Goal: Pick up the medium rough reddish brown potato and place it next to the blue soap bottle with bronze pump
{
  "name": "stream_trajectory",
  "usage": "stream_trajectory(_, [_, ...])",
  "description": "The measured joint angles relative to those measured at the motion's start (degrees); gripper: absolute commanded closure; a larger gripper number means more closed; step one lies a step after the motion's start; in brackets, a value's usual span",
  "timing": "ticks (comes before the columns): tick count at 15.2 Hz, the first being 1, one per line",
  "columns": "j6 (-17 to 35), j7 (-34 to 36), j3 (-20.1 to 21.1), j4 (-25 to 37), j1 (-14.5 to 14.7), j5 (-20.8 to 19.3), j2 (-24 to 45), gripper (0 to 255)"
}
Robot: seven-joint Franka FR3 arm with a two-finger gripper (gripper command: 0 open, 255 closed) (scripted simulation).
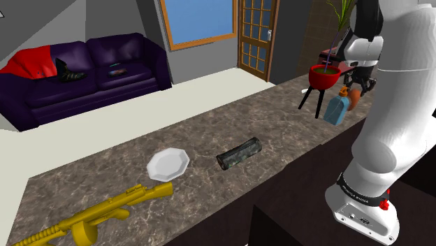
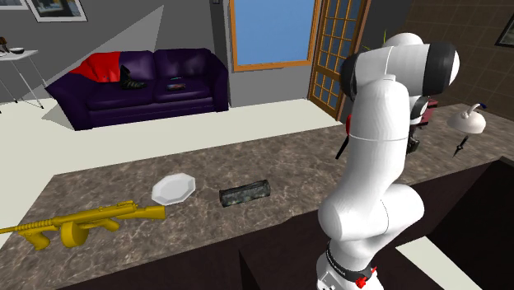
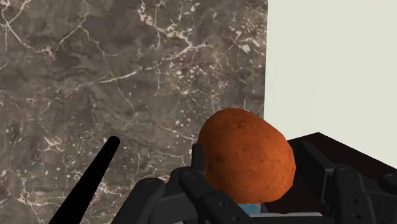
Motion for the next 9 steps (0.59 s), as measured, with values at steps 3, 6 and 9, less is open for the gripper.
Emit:
stream_trajectory(3, [1.56,-1.05,1.63,-0.13,-1.35,2.09,2.0,255])
stream_trajectory(6, [3.47,-2.23,3.11,-0.8,-2.67,3.97,3.65,255])
stream_trajectory(9, [5.51,-3.38,4.46,-1.04,-4.0,5.95,4.89,255])
